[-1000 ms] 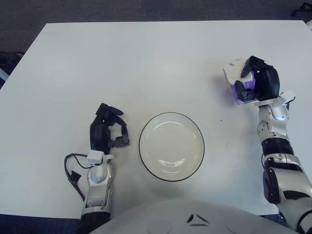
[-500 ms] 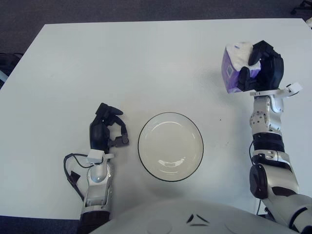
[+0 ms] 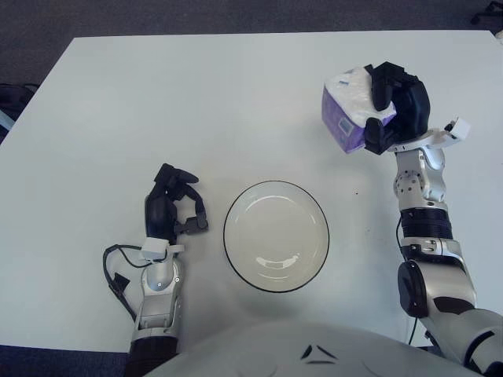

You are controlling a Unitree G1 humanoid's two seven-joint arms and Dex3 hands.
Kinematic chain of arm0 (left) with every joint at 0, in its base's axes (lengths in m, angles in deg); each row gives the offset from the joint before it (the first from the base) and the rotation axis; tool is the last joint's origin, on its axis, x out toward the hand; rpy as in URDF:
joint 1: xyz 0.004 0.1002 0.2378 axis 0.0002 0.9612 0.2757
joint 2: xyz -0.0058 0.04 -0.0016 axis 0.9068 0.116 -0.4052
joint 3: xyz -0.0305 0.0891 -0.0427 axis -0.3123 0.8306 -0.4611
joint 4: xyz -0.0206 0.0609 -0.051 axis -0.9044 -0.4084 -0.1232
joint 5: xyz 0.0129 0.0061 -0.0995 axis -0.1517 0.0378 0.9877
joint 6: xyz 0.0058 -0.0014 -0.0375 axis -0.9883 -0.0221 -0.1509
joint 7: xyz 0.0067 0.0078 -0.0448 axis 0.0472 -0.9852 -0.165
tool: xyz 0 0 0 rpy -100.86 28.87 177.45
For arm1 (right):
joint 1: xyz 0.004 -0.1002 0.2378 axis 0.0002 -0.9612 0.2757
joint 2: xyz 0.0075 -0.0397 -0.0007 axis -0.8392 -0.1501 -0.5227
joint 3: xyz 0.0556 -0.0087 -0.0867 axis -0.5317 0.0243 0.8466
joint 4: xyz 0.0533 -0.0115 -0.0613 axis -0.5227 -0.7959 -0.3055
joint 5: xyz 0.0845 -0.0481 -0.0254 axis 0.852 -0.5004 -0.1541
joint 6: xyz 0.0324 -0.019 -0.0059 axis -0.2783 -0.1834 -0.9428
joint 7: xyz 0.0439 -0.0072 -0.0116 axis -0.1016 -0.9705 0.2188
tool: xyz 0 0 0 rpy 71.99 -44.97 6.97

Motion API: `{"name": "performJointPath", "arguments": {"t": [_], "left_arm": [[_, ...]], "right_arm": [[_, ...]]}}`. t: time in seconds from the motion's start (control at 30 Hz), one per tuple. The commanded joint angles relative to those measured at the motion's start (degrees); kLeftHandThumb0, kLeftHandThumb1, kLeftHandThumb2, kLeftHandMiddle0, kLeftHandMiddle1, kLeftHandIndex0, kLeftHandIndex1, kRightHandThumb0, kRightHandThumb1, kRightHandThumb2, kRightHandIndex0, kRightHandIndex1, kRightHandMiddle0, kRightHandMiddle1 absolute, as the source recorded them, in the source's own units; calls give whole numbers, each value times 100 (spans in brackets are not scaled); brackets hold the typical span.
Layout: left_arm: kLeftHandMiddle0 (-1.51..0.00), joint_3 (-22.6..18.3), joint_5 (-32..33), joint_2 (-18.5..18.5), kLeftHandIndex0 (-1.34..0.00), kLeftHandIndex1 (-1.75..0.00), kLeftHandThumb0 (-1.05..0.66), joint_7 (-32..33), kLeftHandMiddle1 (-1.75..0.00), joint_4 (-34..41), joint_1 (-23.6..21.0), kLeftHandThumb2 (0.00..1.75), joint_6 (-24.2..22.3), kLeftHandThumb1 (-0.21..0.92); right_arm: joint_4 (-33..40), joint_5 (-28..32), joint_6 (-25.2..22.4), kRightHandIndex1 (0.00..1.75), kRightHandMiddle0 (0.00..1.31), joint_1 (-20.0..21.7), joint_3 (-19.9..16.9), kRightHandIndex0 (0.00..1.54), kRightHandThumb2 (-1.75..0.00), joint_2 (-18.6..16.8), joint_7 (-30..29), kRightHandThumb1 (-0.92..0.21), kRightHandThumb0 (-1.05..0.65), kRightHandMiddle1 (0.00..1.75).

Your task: Put the tissue paper into the plate.

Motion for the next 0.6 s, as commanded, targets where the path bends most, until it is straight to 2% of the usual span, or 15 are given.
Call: {"name": "performJointPath", "arguments": {"t": [0.0,0.03,0.13,0.17,0.2,0.23,0.27,0.3,0.33,0.37,0.4,0.43,0.47,0.5,0.57], "left_arm": [[-84,-10,-85,-30,-57,-174,-1,77,-175,-584,191,165,-121,4],[-84,-11,-82,-31,-57,-173,-1,75,-175,-592,185,165,-113,4],[-85,-12,-71,-34,-58,-173,-1,68,-175,-610,172,165,-97,3],[-85,-13,-70,-38,-58,-173,-1,71,-175,-613,168,165,-93,3],[-84,-13,-71,-42,-58,-173,-1,76,-175,-619,161,165,-92,3],[-84,-13,-64,-47,-57,-174,-1,74,-175,-624,157,165,-81,3],[-84,-14,-60,-51,-57,-174,-1,71,-175,-630,152,165,-73,4],[-84,-15,-47,-55,-57,-174,-1,61,-175,-635,149,165,-62,4],[-84,-15,-38,-58,-57,-174,-1,54,-175,-637,146,165,-57,4],[-84,-14,-24,-63,-56,-174,-1,41,-175,-632,146,165,-51,4],[-83,-12,-8,-68,-56,-174,-1,26,-175,-629,147,165,-46,4],[-83,-12,1,-71,-56,-174,-1,16,-175,-627,147,164,-42,5],[-83,-12,5,-74,-56,-174,-1,11,-175,-629,145,164,-39,5],[-83,-14,-8,-80,-57,-174,-1,29,-175,-628,139,164,-54,5],[-84,-19,-65,-86,-57,-173,-1,85,-175,-627,122,165,-97,4]], "right_arm": [[-258,678,-1076,147,65,450,132,93,-158,285,1687,-1,0,175],[-249,586,-1087,155,65,487,206,93,-164,297,1796,2,0,175],[-280,444,-1139,166,65,561,252,92,-171,297,2007,5,0,175],[-669,791,-2203,168,65,858,516,92,-172,203,2822,5,0,175],[-964,1055,-3003,170,65,1082,715,92,-173,136,3427,5,-1,175],[-227,-712,159,171,64,176,-50,92,-173,-872,2139,5,-1,175],[372,-2053,2661,173,71,-527,-685,91,-174,-1638,1133,8,-1,168],[829,-3014,4515,173,74,-1034,-1172,91,-174,-2147,346,9,-1,166],[1050,-3507,5458,174,77,-1282,-1426,90,-174,-2410,-47,10,-1,163],[64,-2233,3465,174,79,-420,-690,90,-174,-1723,1366,11,-1,161],[601,-2429,3010,167,76,-549,59,89,-169,-1537,1137,7,-1,164],[1058,-2662,2806,170,75,-700,571,91,-171,-1449,879,7,-1,164],[1435,-2933,2854,172,74,-870,847,92,-172,-1454,586,8,-1,164],[1343,-3047,3064,172,73,-818,870,92,-173,-1425,414,8,-1,164],[849,-2725,2825,174,72,-497,999,91,-174,-1313,685,8,-1,167]]}}
